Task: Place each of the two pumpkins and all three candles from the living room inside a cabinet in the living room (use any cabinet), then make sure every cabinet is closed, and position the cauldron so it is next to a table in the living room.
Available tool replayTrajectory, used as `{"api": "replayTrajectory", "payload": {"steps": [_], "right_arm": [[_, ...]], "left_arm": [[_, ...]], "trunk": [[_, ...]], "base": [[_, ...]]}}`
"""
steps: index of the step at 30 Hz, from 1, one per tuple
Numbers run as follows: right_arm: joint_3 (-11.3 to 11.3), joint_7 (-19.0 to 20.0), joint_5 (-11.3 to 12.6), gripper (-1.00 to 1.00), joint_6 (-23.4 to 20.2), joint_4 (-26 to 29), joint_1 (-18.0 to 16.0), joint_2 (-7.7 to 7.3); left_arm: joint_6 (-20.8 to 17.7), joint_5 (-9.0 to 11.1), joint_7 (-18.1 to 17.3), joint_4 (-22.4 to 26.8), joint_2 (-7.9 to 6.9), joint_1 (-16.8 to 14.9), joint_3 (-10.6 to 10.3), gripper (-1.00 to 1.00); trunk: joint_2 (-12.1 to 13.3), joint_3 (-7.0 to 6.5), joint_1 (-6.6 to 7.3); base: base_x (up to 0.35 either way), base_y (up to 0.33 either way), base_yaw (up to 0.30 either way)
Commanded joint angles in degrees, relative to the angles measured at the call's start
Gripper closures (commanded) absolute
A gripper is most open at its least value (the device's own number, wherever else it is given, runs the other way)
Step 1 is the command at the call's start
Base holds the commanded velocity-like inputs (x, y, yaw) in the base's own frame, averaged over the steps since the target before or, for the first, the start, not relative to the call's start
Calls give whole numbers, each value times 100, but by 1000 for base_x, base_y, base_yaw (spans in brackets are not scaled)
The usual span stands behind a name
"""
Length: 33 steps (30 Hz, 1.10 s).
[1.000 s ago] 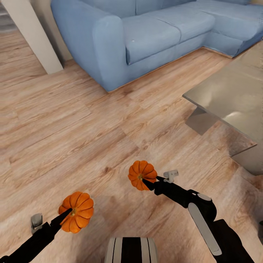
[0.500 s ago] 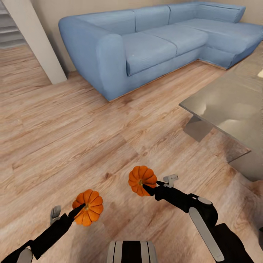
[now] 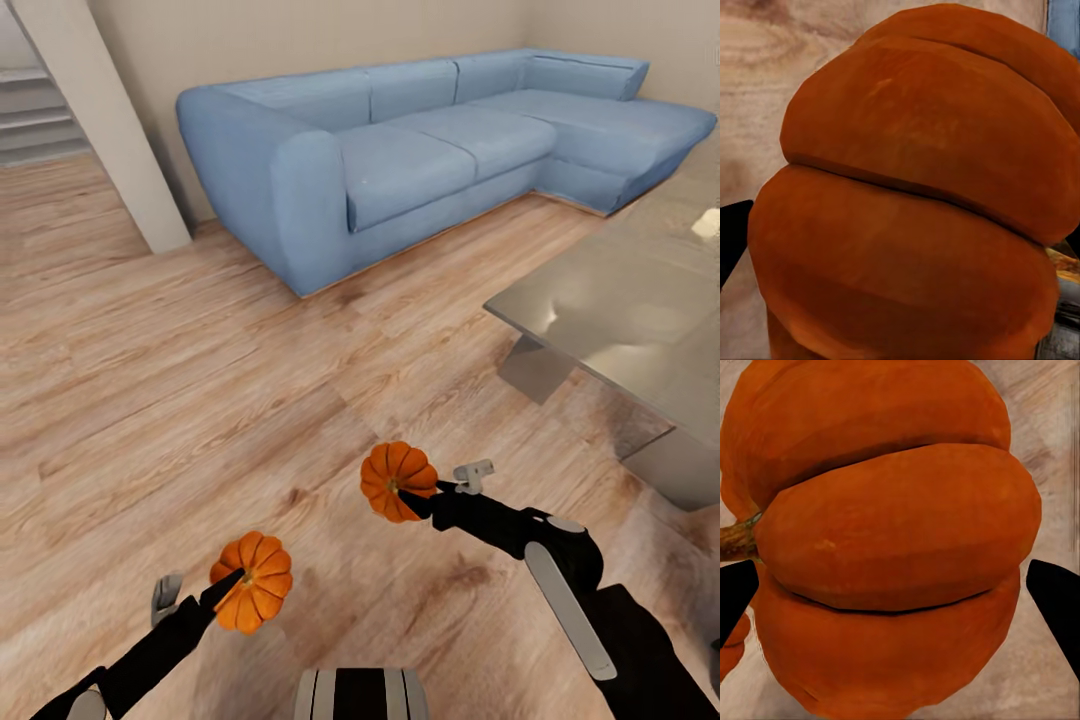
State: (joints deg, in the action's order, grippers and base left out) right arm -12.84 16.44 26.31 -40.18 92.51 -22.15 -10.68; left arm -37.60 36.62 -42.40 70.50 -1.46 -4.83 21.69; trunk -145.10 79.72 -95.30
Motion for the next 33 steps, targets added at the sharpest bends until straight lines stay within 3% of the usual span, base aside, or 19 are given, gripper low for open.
{"api": "replayTrajectory", "payload": {"steps": [1, 4, 9, 21, 33], "right_arm": [[-2, 10, 15, 100, -23, 4, 0, -28], [0, 15, 15, 100, -24, 4, 7, -183], [56, 25, 21, 100, -21, 4, 9, -330], [21, 188, 23, 100, 310, 7, 34, -355], [22, 230, 23, 100, 350, 12, 35, -355]], "left_arm": [[39, 12, 6, -20, 1, -4, -23, 100], [219, 24, 16, -66, 2, -7, -244, 100], [288, 31, 26, -90, -12, -9, -361, 100], [306, 22, 56, -159, -39, -17, -371, 100], [318, -19, 73, -246, -29, -47, -376, 100]], "trunk": [[0, -19, 3], [4, -86, 11], [11, -196, 24], [27, -462, 55], [43, -728, 86]], "base": [[0, 0, 0], [0, 0, 0], [0, 0, 0], [0, 0, 0], [0, 0, 0]]}}
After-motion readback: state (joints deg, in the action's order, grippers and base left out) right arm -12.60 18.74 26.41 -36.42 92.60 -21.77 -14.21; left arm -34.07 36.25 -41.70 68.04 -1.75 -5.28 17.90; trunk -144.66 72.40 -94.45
